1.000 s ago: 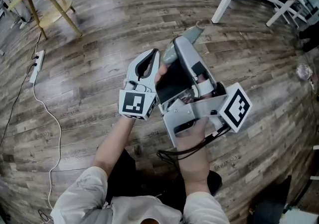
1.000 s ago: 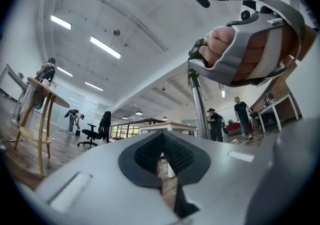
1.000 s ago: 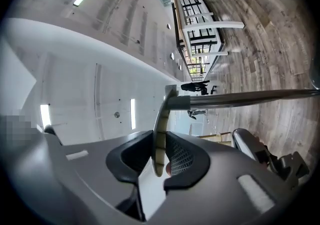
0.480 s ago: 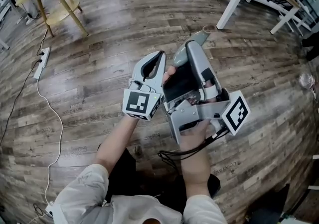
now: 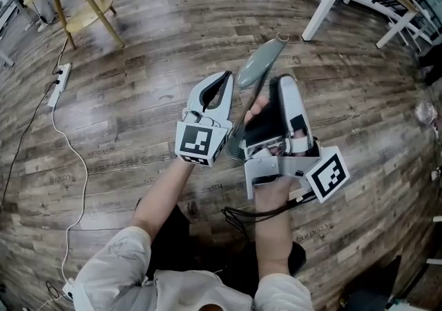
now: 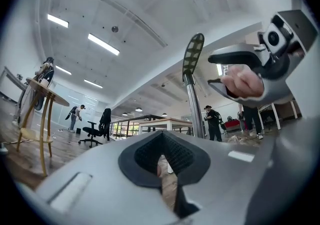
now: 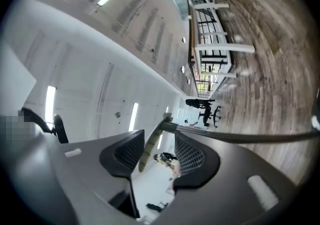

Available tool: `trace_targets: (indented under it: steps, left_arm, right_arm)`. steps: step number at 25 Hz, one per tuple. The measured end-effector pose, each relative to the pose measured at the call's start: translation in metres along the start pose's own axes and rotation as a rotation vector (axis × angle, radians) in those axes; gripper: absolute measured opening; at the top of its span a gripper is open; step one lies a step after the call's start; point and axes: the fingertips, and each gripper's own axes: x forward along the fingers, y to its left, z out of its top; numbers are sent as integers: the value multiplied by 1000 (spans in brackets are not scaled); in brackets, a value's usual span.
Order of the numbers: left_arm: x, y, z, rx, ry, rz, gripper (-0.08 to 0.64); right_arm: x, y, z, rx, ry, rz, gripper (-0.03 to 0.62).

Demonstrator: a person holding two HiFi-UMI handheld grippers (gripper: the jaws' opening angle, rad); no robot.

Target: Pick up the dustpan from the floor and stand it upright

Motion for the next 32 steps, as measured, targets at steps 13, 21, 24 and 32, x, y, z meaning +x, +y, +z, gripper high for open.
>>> trace_targets:
  steps: [13, 21, 24, 32]
  left_arm:
    - [-41, -84, 8, -22, 65, -64, 20]
    - [-31, -67, 148, -61, 110, -29, 20]
    - [-15, -39, 243, -59, 135, 3, 20]
    - [13, 43, 628, -68, 160, 49, 20]
  right_arm:
    - [-111, -45, 44, -1140, -38, -398, 6]
    - [-49, 73, 71, -1175, -16, -525, 6]
    - [7, 150, 80, -1165, 15, -559, 6]
    - [197, 479, 78, -1179, 70, -593, 6]
